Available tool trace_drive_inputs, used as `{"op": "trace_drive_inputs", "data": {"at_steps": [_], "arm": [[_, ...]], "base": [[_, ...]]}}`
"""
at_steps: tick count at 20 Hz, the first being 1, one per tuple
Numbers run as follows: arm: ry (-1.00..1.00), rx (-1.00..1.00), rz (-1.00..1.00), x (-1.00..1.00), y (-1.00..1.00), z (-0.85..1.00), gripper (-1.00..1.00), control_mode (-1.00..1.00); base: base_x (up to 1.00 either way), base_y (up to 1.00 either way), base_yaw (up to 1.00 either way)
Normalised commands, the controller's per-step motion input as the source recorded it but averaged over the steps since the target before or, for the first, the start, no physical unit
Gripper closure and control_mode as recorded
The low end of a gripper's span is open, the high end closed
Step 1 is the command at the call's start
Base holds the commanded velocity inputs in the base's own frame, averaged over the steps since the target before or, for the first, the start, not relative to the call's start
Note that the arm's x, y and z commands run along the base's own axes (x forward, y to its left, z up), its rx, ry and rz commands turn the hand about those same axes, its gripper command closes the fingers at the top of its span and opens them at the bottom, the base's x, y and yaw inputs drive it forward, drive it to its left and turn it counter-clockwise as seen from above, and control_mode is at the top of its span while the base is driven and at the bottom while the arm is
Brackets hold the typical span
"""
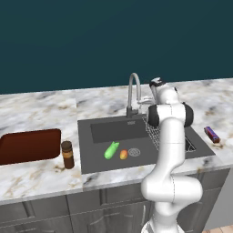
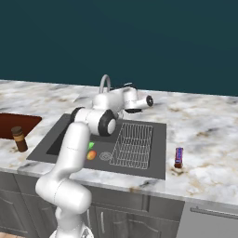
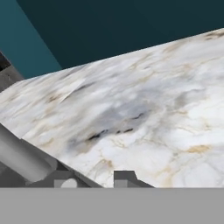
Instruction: Pick up all produce items and place them in the sink. Turn on the sink faucet to wash them. Then turn the sink off and put them in the tray.
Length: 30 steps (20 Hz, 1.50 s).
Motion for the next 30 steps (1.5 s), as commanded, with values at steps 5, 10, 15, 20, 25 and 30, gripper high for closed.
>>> {"op": "trace_drive_inputs", "data": {"at_steps": [5, 10, 15, 20, 25, 30], "arm": [[0.05, 0.06, 0.00, 0.02, -0.55, -0.31, 1.00, -1.00], [0.03, 0.04, 0.00, 0.04, -0.54, -0.36, 1.00, -1.00], [0.01, 0.01, 0.00, 0.02, -0.25, -0.13, 1.00, -1.00], [0.00, 0.00, 0.00, 0.00, 0.00, 0.00, 1.00, -1.00], [0.00, 0.00, 0.00, 0.00, 0.00, 0.00, 1.00, -1.00], [-0.02, 0.00, 0.00, 0.00, 0.02, 0.00, 1.00, -1.00]], "base": [[0.00, 0.00, 0.00], [0.00, 0.00, 0.00], [0.00, 0.00, 0.00], [0.00, 0.00, 0.00], [0.00, 0.00, 0.00], [0.00, 0.00, 0.00]]}}
